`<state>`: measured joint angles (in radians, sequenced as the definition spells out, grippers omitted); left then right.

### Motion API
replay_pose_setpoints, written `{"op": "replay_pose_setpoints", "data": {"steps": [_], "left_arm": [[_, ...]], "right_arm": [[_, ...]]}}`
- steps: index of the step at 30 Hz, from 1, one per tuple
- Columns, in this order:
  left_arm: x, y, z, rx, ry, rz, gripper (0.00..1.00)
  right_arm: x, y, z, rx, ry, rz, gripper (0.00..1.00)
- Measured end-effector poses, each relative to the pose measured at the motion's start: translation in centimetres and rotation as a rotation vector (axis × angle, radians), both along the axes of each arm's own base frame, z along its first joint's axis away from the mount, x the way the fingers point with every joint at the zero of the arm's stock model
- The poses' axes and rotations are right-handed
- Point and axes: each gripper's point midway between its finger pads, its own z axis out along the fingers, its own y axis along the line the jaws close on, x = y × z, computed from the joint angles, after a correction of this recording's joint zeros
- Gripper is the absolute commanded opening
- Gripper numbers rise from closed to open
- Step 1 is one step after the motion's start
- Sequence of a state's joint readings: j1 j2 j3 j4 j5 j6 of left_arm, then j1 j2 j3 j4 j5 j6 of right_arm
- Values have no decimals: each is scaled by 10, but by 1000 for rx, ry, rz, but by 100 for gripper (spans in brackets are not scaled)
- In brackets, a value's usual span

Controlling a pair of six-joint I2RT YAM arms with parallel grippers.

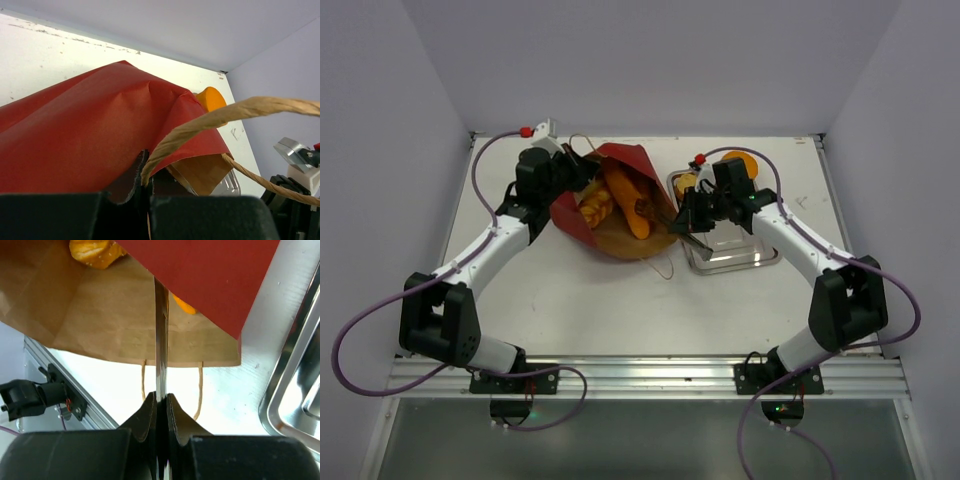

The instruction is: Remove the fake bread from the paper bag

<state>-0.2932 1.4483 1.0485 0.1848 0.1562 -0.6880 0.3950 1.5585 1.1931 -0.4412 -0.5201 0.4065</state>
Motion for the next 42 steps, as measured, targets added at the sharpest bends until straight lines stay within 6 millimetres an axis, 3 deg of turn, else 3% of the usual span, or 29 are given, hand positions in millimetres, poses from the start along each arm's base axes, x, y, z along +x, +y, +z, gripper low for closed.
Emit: {"op": "replay_pose_setpoints", "data": {"steps": [11,30,42], "left_arm": [[0,9,1,5,8,23,0],[14,39,11,16,18,107,0],[22,56,10,17,24,146,0]], "right_arm": [[-4,-7,26,-27,-96,62,0],[-23,-11,30,-52,-94,171,0],[-25,-12,55,-38,-173,182,0]]}}
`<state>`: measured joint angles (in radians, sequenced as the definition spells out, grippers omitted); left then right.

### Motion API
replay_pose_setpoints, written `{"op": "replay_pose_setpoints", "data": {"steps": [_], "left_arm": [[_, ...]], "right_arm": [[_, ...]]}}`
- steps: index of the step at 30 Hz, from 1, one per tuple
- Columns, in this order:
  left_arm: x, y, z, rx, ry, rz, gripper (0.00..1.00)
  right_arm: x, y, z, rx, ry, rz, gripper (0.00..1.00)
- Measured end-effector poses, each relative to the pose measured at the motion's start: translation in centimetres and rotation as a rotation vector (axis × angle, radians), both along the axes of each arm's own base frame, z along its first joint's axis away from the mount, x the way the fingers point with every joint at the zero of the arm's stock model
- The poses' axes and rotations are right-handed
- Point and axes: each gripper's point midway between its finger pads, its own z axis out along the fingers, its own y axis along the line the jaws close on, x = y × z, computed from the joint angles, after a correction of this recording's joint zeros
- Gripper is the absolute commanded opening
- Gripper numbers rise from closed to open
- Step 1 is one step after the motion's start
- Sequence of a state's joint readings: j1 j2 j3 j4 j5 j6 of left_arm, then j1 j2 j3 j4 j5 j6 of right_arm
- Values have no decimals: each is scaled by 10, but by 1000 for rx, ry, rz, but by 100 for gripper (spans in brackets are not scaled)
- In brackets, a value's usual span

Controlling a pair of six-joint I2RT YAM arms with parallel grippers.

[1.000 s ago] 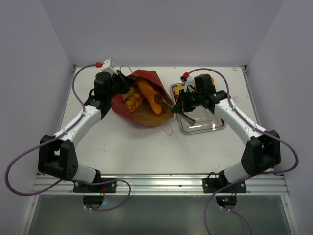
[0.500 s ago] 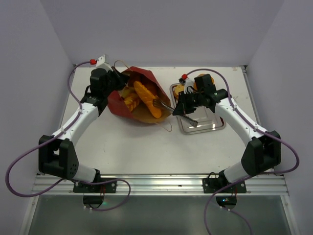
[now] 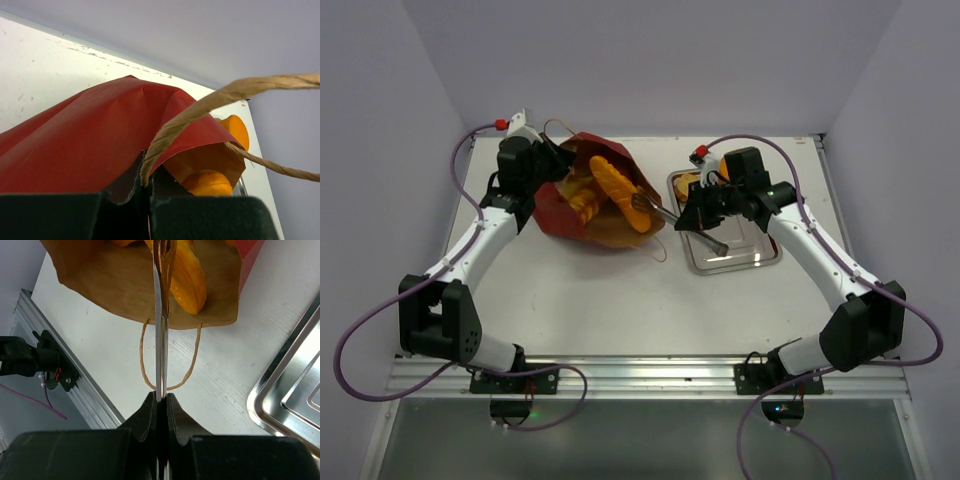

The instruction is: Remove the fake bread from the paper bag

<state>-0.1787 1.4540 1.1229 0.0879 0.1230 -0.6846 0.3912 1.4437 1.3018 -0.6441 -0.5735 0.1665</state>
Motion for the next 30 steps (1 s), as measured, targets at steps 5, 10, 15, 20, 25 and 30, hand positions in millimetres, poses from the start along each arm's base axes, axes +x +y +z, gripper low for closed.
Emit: {"op": "replay_pose_setpoints", "data": {"steps": [5,10,15,20,25,30], "left_arm": [[2,0,0,0,2,0,0],[3,0,0,1,6,0,0],[6,2,-1,2,12,4,0],[8,5,1,3,16,11,0],[9,6,-1,4,23,13,0],[10,8,-1,13,22,15,0]], "right_arm": [[1,1,12,14,-33,5,0],[1,1,18,22,-45,7,0],[-2,2,24,35,-56,15,0],[-7,-1,39,52,-97,16,0],[-12,-7,56,71,-146,4,0],[-6,-20,69,86,-181,-37,0]]}}
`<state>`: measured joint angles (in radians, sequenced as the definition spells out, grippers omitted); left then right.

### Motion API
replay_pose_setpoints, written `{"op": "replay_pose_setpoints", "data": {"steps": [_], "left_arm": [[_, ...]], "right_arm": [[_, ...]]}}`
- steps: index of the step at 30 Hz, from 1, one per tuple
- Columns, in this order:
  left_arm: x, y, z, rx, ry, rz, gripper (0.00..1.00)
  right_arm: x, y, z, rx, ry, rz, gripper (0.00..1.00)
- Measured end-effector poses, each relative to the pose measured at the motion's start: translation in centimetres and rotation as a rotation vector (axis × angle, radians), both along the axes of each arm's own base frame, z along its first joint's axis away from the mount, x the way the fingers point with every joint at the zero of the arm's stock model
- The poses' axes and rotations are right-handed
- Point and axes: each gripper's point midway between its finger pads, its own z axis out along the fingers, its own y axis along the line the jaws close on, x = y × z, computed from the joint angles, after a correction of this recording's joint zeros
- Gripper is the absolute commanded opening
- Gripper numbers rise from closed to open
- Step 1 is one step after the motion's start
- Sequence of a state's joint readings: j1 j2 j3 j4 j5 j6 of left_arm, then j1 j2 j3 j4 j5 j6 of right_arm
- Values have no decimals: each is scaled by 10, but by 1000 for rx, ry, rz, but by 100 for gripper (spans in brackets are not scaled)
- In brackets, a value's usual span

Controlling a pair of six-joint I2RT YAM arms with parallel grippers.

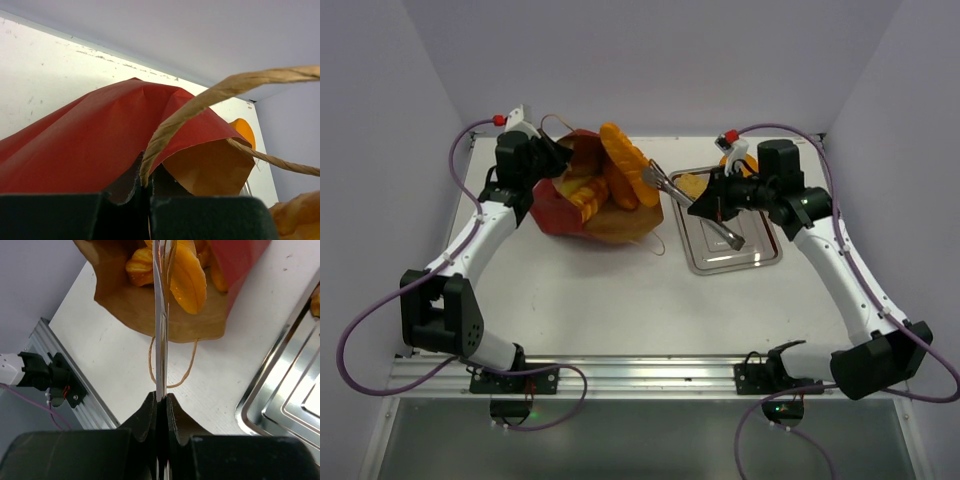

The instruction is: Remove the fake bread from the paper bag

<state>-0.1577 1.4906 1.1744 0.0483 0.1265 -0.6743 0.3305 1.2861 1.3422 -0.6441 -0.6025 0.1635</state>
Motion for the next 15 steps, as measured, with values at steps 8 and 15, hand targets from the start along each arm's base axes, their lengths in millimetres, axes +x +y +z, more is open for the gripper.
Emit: {"op": "replay_pose_setpoints", "data": {"steps": [8,15], "left_arm": [[2,10,-1,18,0,14,0],[-5,17,4,48,-6,13,0]], "right_arm": [[18,-46,18,45,-30,-131,0],[24,-85,17,28,-39,-233,0]]}}
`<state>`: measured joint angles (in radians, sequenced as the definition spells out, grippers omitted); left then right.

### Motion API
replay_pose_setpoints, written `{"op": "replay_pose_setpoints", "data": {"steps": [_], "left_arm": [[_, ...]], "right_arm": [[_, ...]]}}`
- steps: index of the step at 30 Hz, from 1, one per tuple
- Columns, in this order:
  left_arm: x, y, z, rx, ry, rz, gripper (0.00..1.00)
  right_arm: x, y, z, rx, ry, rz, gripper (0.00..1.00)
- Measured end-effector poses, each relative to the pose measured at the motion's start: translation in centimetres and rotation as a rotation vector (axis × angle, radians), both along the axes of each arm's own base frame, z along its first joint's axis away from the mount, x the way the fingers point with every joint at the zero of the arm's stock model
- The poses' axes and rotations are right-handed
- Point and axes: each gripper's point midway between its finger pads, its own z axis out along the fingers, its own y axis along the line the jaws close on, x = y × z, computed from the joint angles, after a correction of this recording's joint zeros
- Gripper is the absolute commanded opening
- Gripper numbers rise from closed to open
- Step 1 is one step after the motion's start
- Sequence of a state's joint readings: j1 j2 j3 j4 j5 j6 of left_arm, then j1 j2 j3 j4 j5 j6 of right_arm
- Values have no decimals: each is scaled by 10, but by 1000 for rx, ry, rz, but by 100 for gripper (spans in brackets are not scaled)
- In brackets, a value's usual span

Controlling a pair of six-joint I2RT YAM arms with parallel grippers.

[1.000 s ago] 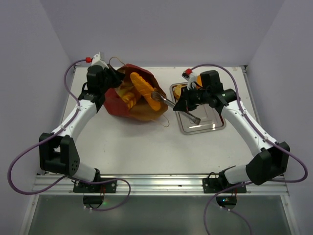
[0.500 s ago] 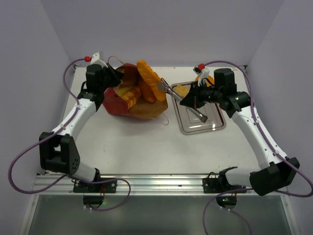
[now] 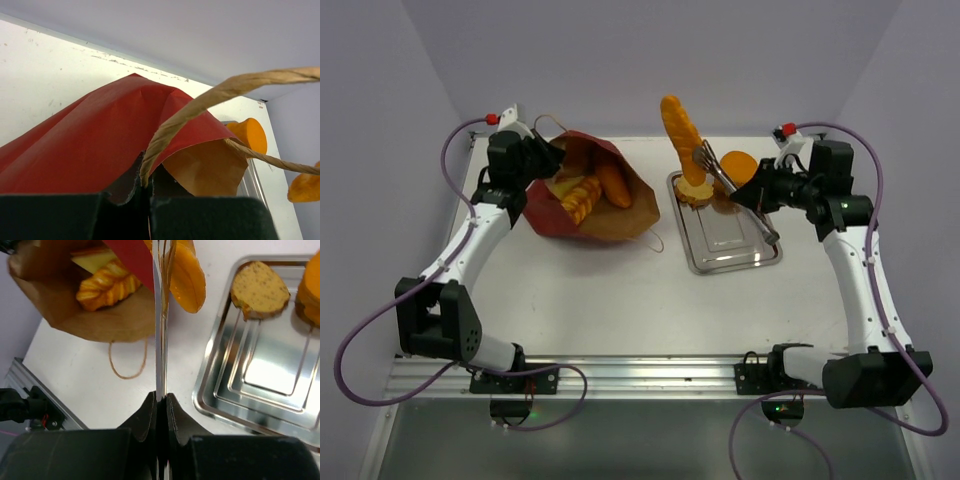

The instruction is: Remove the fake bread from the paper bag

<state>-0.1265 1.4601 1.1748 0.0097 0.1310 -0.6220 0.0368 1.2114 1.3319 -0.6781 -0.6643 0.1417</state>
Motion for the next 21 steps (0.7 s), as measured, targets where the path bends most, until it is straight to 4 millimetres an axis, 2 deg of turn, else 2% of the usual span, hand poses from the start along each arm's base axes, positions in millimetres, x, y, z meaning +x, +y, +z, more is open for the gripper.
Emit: {"op": "replay_pose_setpoints", "data": {"steps": [10,14,21], "left_arm": [[-19,12,5,67,19,-4,0],[-24,15,6,74,15,-7,0],[-28,15,2,73,17,-24,0]], "right_arm": [[-18,-53,-87,-222,176,-69,0],[-25,-73,-106,-335,204,-81,0],[-34,-99,-127,-505,221,-73,0]]}}
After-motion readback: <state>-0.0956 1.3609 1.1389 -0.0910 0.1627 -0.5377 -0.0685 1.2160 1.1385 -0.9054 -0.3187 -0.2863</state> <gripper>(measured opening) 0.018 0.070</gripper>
